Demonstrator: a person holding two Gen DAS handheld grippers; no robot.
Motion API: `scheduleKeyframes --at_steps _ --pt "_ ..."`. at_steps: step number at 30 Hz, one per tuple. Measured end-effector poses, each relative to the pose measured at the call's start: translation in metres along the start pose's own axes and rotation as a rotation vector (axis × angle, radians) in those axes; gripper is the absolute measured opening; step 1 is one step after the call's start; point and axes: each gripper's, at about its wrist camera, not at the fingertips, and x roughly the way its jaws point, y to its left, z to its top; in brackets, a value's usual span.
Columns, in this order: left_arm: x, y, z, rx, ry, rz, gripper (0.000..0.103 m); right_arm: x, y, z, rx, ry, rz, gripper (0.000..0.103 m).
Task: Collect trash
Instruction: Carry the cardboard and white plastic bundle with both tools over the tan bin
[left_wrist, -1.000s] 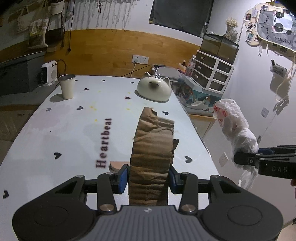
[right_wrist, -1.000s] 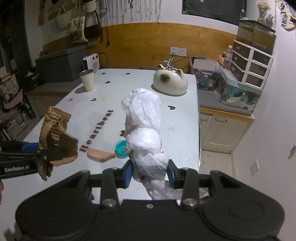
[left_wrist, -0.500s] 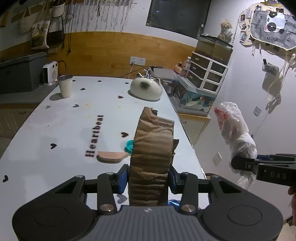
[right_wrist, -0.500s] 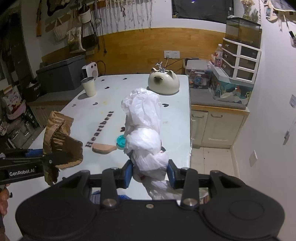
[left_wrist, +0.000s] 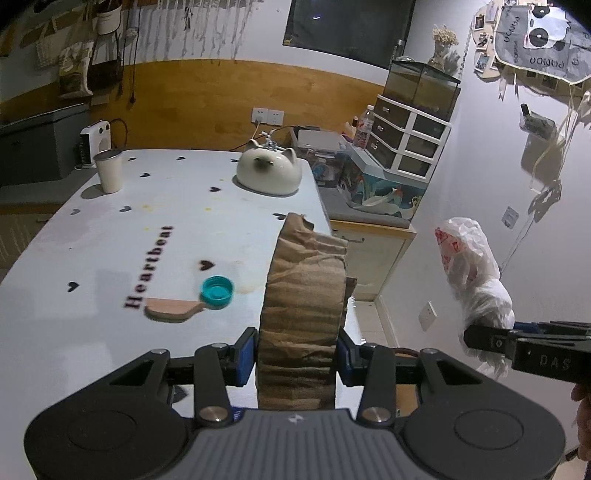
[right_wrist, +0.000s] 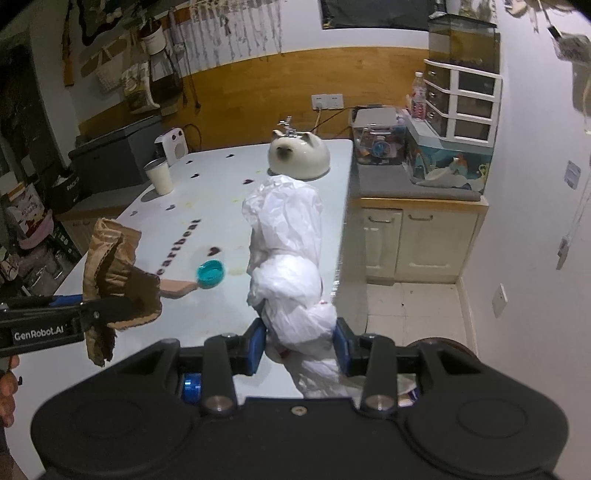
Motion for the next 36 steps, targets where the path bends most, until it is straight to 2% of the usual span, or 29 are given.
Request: scheduleKeyframes --at_steps 12,20,29,36 --pt "0.072 -0.100 0.005 -0.004 0.075 -0.022 0.044 0.017 -0.123 0.002 0.040 0.047 -0.027 0.040" --pt "0.133 -0.153 -0.001 0.001 0.162 -0.050 0.044 0.043 -0.199 -0.003 0.075 0.102 -0.049 0.040" --pt "0.216 -0.189 -0.025 -0.032 0.301 -0.110 0.044 0.091 -0.261 -0.033 0.142 0.218 -0.066 0.040" --pt "0.283 -0.207 -0.051 -0.024 0.410 -0.118 0.044 0.138 -0.298 -0.062 0.211 0.322 -0.089 0.040"
